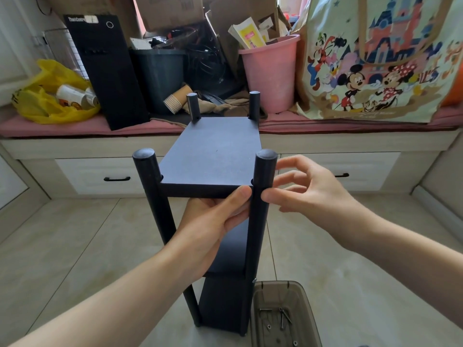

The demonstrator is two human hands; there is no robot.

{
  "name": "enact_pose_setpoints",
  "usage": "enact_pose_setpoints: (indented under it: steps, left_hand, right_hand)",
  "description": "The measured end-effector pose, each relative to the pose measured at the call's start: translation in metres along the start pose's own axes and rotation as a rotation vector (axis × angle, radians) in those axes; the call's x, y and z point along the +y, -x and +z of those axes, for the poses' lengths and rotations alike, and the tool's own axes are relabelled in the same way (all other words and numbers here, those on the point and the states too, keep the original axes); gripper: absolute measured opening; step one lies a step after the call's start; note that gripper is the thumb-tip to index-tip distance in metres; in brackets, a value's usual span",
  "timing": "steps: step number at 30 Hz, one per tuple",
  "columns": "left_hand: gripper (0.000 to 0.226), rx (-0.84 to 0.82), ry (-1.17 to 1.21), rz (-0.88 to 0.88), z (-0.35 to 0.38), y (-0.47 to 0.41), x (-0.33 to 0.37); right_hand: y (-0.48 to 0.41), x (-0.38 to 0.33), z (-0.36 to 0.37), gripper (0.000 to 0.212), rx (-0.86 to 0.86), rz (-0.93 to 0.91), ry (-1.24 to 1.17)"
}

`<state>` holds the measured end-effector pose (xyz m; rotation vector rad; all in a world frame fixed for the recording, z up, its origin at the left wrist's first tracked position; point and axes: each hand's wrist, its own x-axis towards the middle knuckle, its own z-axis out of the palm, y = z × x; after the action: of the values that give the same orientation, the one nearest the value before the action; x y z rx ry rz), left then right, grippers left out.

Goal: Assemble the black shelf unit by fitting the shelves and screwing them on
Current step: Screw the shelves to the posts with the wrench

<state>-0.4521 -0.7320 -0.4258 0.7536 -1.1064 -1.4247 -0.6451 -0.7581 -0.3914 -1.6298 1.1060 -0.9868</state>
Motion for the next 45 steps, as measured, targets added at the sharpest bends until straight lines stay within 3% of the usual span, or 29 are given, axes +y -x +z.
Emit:
enact_pose_setpoints:
  steps: [3, 5, 8, 11, 13, 15, 17, 18, 20, 23, 32, 36, 39, 45]
  left_hand:
    - [0.035, -0.015, -0.026, 0.009, 0.002, 0.003, 0.004]
    - [0.043, 0.039, -0.077, -0.003, 0.004, 0.007, 0.006]
    - [0.056, 0.186, -0.263, -0.082, 0.007, 0.014, 0.012]
    - [0.044, 0.230, -0.569, -0.086, 0.009, 0.025, 0.021]
    - [0.039, 0.221, -0.917, 0.157, 0.008, 0.033, 0.025]
    - [0.039, 0.286, -1.300, 0.556, 0.006, 0.035, 0.030]
    - [0.031, 0.340, -1.426, 0.830, 0.006, 0.032, 0.035]
    - [0.032, 0.343, -1.461, 0.861, 0.007, 0.028, 0.037]
    - [0.052, 0.313, -1.557, 0.755, 0.011, 0.021, 0.037]
    - [0.062, 0.265, -1.584, 0.621, 0.022, 0.013, 0.035]
    - [0.048, 0.269, -1.428, 0.567, 0.029, 0.001, 0.033]
    - [0.047, 0.289, -1.438, 0.557, 0.027, 0.002, 0.033]
    - [0.047, 0.310, -1.422, 0.575, 0.027, 0.004, 0.033]
    - [0.042, 0.273, -1.416, 0.525, 0.027, 0.008, 0.037]
  right_hand:
    - [-0.007, -0.001, -0.003, 0.072, -0.215, 0.017, -0.164]
    - [-0.010, -0.001, -0.002, 0.060, -0.294, 0.011, -0.238]
    - [-0.013, 0.000, 0.002, 0.047, -0.279, 0.025, -0.241]
    - [-0.016, 0.001, 0.003, 0.050, -0.274, 0.059, -0.247]
    - [-0.017, 0.001, 0.002, 0.052, -0.266, 0.083, -0.244]
    - [-0.018, 0.002, 0.000, 0.052, -0.259, 0.103, -0.256]
    - [-0.018, 0.003, 0.000, 0.050, -0.259, 0.111, -0.268]
    - [-0.019, 0.003, 0.000, 0.050, -0.265, 0.113, -0.271]
    - [-0.019, 0.003, 0.000, 0.054, -0.294, 0.115, -0.281]
    - [-0.019, 0.001, 0.001, 0.056, -0.334, 0.107, -0.306]
    - [-0.021, -0.008, -0.008, 0.062, -0.366, 0.196, -0.419]
    - [-0.024, -0.012, -0.004, 0.046, -0.349, 0.336, -0.458]
    - [-0.025, -0.012, 0.012, 0.036, -0.348, 0.290, -0.308]
    - [-0.026, -0.014, 0.013, 0.027, -0.349, 0.229, -0.293]
